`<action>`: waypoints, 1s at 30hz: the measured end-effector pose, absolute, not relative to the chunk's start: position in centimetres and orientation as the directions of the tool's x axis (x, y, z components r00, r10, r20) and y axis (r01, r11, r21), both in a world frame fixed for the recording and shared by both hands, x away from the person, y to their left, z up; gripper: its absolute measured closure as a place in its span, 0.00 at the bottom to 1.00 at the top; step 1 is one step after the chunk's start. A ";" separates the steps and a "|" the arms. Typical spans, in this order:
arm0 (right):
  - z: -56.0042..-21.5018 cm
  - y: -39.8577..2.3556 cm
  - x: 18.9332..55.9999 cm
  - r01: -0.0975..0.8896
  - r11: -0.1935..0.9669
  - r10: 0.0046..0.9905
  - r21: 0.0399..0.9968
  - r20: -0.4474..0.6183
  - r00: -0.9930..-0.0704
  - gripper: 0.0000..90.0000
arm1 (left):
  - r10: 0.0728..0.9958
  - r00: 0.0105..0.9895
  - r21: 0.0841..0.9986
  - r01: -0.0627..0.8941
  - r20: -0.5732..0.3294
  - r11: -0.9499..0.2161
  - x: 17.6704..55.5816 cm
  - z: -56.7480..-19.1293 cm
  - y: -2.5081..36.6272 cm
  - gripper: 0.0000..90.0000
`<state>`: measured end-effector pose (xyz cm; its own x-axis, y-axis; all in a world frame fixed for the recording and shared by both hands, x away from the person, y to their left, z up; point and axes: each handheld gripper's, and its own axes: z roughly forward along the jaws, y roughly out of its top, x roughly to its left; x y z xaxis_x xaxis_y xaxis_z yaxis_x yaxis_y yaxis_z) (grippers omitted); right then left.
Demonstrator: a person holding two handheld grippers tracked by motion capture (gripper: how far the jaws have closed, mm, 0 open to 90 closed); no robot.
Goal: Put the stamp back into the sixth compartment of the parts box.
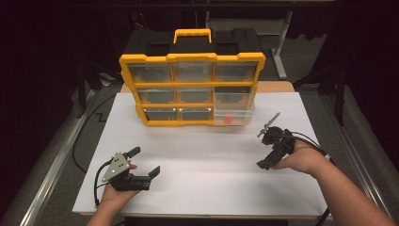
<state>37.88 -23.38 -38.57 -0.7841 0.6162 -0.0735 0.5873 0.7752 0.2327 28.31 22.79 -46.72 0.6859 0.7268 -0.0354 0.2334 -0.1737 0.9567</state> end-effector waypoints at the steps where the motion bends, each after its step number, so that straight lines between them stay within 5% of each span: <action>1: -38.6 -23.4 37.9 0.587 0.775 0.616 0.233 -0.074 -0.784 0.01 | 0.727 0.686 0.957 0.233 -0.035 -0.174 28.3 -46.7 22.8 0.01; 7: -41.2 -23.6 37.4 0.600 0.758 0.633 0.257 -0.067 -0.771 0.01 | 0.729 0.683 0.957 0.237 -0.040 -0.169 28.3 -46.7 22.8 0.01; 19: -44.8 -25.5 34.8 0.577 0.537 0.732 0.615 -0.001 -0.681 0.01 | 0.728 0.683 0.952 0.252 -0.049 -0.173 28.4 -46.8 22.8 0.01; 30: -44.9 -26.3 31.8 0.409 0.244 0.767 0.879 0.082 -0.636 0.01 | 0.737 0.670 0.951 0.274 -0.084 -0.141 28.5 -46.9 23.1 0.01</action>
